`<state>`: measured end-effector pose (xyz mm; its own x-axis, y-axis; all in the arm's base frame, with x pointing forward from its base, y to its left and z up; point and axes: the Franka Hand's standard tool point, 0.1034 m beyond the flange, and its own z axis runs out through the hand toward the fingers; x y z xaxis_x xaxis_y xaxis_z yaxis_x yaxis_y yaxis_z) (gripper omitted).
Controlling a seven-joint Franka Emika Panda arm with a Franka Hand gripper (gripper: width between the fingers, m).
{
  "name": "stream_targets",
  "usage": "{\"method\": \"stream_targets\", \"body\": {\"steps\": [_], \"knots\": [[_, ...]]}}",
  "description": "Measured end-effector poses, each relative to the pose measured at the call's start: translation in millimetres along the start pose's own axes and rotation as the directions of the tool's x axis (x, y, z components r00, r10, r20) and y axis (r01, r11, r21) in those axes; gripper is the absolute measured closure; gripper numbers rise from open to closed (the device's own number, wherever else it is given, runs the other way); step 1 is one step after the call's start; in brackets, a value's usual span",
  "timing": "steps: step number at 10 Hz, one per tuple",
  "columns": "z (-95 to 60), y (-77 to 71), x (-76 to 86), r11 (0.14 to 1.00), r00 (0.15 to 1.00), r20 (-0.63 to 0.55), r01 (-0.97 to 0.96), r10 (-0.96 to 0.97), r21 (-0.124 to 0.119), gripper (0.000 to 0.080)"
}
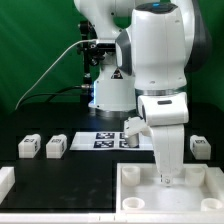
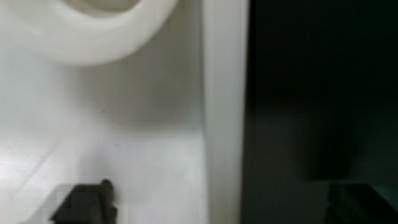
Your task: Assemble one leg
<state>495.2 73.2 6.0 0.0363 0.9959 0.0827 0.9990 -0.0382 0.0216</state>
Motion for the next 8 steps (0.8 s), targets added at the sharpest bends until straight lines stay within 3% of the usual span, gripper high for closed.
{"method": "stream_targets", "body": {"steps": [8], "knots": [[0.0,0.0,-0.9,1.0,1.0,0.0,-0.013,0.013,0.001,0.0151]]}}
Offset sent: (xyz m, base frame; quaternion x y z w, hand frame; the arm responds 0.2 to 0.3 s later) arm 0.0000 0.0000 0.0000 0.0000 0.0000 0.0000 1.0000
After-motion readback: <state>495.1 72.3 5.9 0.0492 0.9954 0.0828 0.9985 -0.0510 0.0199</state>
